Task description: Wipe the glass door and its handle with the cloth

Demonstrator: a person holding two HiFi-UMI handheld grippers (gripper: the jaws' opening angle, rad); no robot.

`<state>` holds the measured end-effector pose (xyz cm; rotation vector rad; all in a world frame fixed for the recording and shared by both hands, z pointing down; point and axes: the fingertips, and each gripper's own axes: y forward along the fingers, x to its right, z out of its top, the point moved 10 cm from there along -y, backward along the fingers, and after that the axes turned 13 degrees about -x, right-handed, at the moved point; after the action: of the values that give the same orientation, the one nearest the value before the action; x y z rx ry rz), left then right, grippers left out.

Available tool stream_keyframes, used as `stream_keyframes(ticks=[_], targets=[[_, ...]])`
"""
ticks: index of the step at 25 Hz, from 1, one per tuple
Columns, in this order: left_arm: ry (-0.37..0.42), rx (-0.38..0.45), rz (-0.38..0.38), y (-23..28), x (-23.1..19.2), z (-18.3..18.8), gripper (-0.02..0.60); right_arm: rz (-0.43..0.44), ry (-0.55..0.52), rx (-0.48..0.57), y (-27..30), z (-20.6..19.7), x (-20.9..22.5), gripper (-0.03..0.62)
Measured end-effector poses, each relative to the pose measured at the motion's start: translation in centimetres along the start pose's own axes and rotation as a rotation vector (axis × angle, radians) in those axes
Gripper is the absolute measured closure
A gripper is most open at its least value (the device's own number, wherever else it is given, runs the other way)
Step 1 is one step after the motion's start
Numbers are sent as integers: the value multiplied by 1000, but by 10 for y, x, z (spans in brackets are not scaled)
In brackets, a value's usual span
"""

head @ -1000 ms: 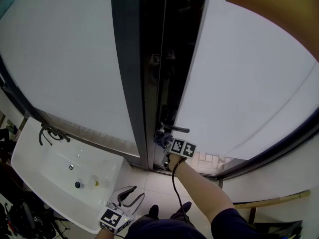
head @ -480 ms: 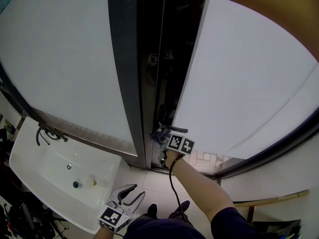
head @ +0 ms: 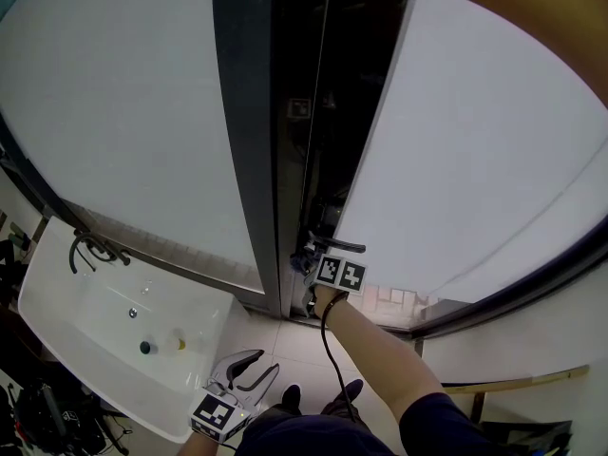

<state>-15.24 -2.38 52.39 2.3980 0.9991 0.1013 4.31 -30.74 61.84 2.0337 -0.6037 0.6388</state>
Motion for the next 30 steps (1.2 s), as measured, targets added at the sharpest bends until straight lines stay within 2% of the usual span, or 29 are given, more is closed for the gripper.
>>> stream_keyframes(ticks=[5, 10, 15, 18, 21, 24, 28, 30], targets=[[-3, -6, 4, -5, -2, -3, 439, -34, 62, -20, 13, -6, 10, 450], [8, -22, 4, -11, -3, -8, 439, -57, 61, -1, 18, -12, 15, 450], [22, -11, -16, -18, -5, -8, 439, -34, 77, 9, 8, -19, 26, 448], [38, -4, -43, -17, -7, -9, 439, 6, 69, 39, -22, -37, 31, 448], [70, 7, -85, -13, -3, -3, 439, 56, -27, 73, -73, -63, 28, 448], [109, 34, -131, -5, 7, 9, 439, 83, -200, 95, -142, -92, 15, 448], [147, 63, -173, -1, 23, 22, 439, 81, -375, 167, -231, -129, -3, 448], [159, 62, -189, 2, 33, 24, 439, 50, -436, 216, -265, -150, -6, 448]])
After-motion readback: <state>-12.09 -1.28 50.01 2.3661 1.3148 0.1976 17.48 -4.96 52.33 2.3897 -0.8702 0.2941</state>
